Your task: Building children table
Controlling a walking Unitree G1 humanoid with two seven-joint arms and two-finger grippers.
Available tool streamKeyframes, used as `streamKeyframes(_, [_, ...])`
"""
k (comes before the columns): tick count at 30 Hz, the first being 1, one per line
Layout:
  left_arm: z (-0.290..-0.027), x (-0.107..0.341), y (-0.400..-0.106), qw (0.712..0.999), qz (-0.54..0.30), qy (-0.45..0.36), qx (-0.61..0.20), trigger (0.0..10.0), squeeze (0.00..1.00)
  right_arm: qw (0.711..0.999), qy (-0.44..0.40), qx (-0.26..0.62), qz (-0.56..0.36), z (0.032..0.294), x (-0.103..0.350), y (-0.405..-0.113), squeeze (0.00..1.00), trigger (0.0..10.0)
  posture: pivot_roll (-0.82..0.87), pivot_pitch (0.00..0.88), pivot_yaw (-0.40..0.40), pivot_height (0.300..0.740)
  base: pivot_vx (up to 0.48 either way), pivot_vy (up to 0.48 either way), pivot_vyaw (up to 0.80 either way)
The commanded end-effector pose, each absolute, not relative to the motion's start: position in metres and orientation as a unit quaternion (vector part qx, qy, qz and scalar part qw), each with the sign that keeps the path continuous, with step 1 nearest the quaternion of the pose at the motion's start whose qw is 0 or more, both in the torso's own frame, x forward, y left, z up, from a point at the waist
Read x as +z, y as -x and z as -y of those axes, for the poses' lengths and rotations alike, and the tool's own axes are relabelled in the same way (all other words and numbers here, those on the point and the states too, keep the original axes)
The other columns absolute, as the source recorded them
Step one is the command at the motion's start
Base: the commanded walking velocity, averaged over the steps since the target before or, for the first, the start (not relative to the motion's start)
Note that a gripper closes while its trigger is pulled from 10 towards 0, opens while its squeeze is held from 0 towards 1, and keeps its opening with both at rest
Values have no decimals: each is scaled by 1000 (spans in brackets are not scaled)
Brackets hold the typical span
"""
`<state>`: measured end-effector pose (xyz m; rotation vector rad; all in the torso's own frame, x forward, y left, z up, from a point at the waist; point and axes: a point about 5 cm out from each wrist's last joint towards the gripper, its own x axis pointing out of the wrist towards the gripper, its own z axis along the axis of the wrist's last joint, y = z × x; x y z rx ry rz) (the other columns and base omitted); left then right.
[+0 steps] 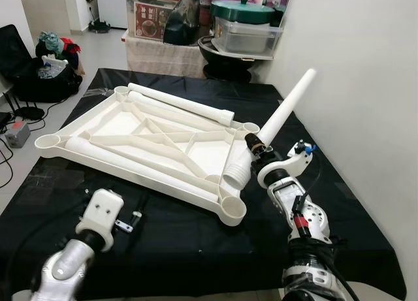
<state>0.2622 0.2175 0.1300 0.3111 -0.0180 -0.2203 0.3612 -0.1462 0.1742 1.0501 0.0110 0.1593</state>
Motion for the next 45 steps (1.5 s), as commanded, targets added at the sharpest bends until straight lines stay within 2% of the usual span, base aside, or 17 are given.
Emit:
streamKeyframes(1, [-213, 132, -263, 979, 5, -140, -146, 10000, 0, 875, -480, 66, 17, 146, 178, -360, 0, 0, 127, 0, -136, 740, 0, 0, 0])
streamKeyframes(4, [-208, 138, -265, 973, 12, -136, -184, 10000, 0, 886, -459, 62, 24, 142, 178, -359, 0, 0, 126, 0, -133, 740, 0, 0, 0])
streamKeyframes(7, [-181, 152, -269, 946, 21, -93, -311, 10000, 0, 905, -414, 94, 37, 115, 185, -355, 0, 0, 114, 0, -120, 740, 0, 0, 0])
streamKeyframes(9, [-169, 155, -271, 929, 21, -79, -360, 10000, 0, 908, -400, 117, 42, 102, 190, -352, 0, 0, 112, 0, -119, 740, 0, 0, 0])
streamKeyframes(15, [-155, 156, -282, 916, 23, -72, -394, 10000, 0, 909, -381, 158, 53, 84, 199, -348, 0, 0, 106, 0, -115, 740, 0, 0, 0])
streamKeyframes(23, [-150, 155, -293, 917, 25, -73, -391, 10000, 0, 908, -362, 199, 66, 66, 205, -341, 0, 0, 91, 0, -101, 740, 0, 0, 0])
streamKeyframes(26, [-144, 157, -296, 912, 20, -22, -409, 10000, 0, 903, -337, 254, 78, 47, 209, -329, 0, 0, 96, 0, -106, 740, 0, 0, 0])
streamKeyframes(36, [-131, 157, -294, 883, 4, 44, -468, 10000, 0, 904, -305, 287, 81, 36, 207, -326, 0, 0, 97, 0, -103, 740, 0, 0, 0])
streamKeyframes(45, [-130, 152, -299, 884, -6, 60, -464, 10000, 0, 901, -294, 305, 91, 32, 209, -323, 0, 0, 92, 0, -97, 740, 0, 0, 0])
